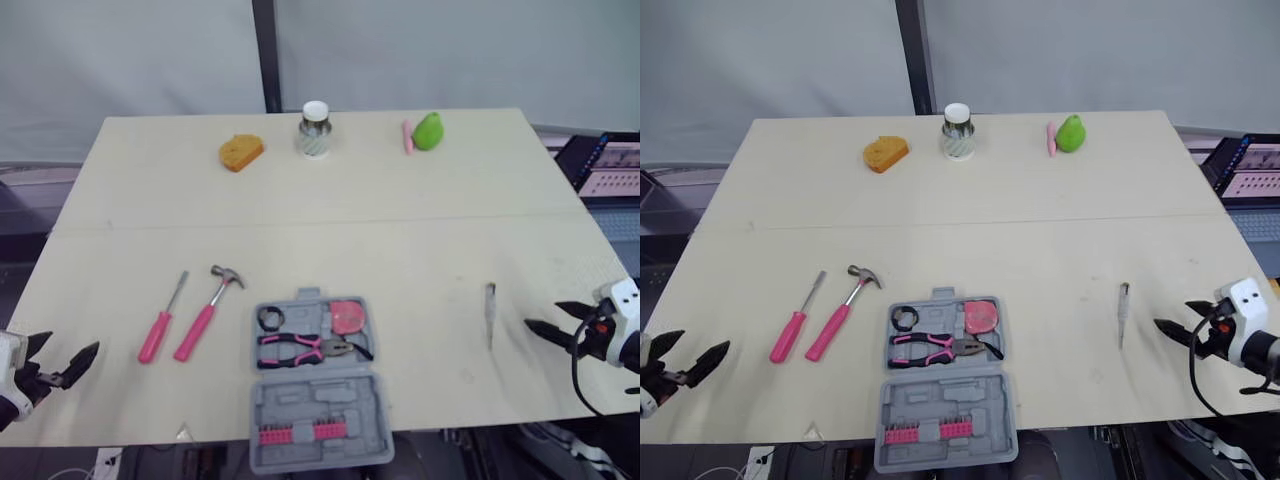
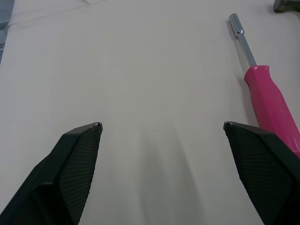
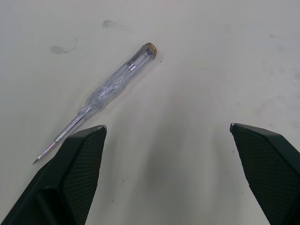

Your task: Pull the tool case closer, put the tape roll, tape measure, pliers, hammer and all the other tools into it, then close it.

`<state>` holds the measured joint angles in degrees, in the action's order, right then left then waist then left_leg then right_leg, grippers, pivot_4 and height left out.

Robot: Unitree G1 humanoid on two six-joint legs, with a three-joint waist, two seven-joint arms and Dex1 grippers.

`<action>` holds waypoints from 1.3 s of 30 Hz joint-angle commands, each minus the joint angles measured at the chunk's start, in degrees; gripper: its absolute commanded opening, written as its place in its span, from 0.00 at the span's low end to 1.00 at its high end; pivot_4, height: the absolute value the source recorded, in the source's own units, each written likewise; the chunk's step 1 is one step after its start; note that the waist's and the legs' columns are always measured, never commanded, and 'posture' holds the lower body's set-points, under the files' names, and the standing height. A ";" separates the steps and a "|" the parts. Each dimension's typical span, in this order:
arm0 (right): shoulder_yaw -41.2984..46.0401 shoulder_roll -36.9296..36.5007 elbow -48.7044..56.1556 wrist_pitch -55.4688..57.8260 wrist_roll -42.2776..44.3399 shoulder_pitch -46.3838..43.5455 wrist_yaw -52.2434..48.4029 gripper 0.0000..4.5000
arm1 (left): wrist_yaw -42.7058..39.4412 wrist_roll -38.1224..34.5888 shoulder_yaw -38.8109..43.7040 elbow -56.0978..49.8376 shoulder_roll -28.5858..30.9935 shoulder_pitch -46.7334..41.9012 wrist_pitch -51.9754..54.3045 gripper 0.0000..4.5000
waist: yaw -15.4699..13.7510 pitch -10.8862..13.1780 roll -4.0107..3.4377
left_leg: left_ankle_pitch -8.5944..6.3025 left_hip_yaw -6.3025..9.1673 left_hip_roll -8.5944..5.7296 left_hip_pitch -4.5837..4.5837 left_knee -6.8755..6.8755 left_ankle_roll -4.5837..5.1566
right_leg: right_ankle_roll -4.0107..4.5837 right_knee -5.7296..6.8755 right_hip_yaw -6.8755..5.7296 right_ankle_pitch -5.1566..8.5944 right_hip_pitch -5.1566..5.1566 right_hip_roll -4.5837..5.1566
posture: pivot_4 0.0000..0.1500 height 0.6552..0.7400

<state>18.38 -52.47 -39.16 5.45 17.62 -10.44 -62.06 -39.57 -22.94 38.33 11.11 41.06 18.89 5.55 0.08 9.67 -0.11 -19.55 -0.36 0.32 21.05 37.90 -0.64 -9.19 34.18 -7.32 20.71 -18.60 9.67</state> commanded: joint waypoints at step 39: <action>-6.31 4.89 49.63 29.02 18.37 -7.50 2.58 0.99 | 18.40 -2.47 -6.54 -34.12 -15.38 -3.24 15.32 1.00 | -0.84 0.04 0.03 | -0.01 0.12 0.01 0.09 0.15 -0.01 | -0.01 0.03 0.01 -0.01 0.02 -0.03 | 1.00 1.00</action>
<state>11.67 -47.22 7.36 32.75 34.06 -17.32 -59.66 -23.06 -26.22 32.56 -19.02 25.80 15.69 20.44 -0.76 9.71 -0.09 -19.57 -0.23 0.33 21.15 38.06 -0.64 -9.21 34.21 -7.30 20.69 -18.58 9.65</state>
